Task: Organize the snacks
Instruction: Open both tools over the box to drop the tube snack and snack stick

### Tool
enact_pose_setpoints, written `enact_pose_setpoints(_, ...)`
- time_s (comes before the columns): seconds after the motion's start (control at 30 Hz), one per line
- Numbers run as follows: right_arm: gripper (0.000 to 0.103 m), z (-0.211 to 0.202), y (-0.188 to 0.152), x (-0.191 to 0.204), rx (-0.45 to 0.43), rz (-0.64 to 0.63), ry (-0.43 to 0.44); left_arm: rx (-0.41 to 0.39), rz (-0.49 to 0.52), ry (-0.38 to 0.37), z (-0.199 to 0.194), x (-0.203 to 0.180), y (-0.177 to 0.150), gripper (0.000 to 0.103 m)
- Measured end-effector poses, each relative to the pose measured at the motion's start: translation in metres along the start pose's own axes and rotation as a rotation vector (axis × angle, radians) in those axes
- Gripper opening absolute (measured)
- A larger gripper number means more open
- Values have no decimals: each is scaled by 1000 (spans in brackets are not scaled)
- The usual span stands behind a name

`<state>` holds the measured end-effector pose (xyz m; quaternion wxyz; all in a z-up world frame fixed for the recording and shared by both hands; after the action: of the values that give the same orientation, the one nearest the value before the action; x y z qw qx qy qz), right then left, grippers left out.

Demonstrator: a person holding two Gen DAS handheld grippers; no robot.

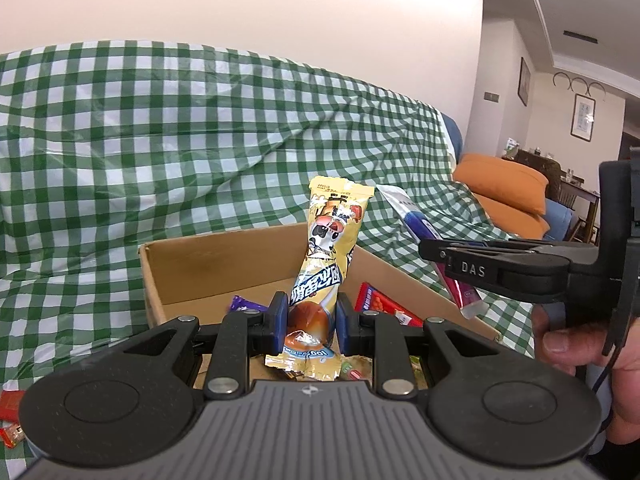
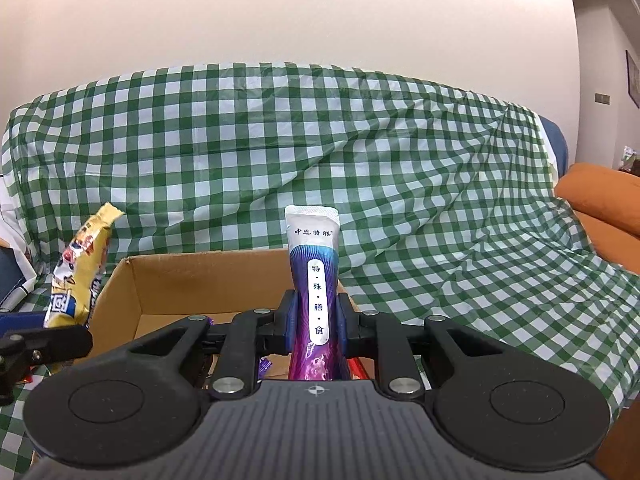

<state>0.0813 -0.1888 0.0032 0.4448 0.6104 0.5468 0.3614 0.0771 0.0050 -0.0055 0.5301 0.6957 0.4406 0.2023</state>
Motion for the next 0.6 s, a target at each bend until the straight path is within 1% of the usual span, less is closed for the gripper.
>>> enact_pose_setpoints(0.27,21,-1,1,-1,-10,-3,-8,7,9,-14,5,-3,0,27)
enact_pose_setpoints(0.6,21,-3,3,-1,-21,-7,-10,15,8,-11,8,-3,0,27)
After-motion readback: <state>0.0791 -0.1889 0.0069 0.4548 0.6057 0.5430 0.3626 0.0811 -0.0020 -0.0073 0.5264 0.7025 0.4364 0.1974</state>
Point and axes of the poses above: each gripper's, at about its wrist camera, not at the fingertips, and z roughly the way its jaws point, x to its left, y to its top, the point moved 5 cm from there along z, roughly the way its jaws point, and after that the axes turned 10 degrees about -y, right-handed, at the moved point
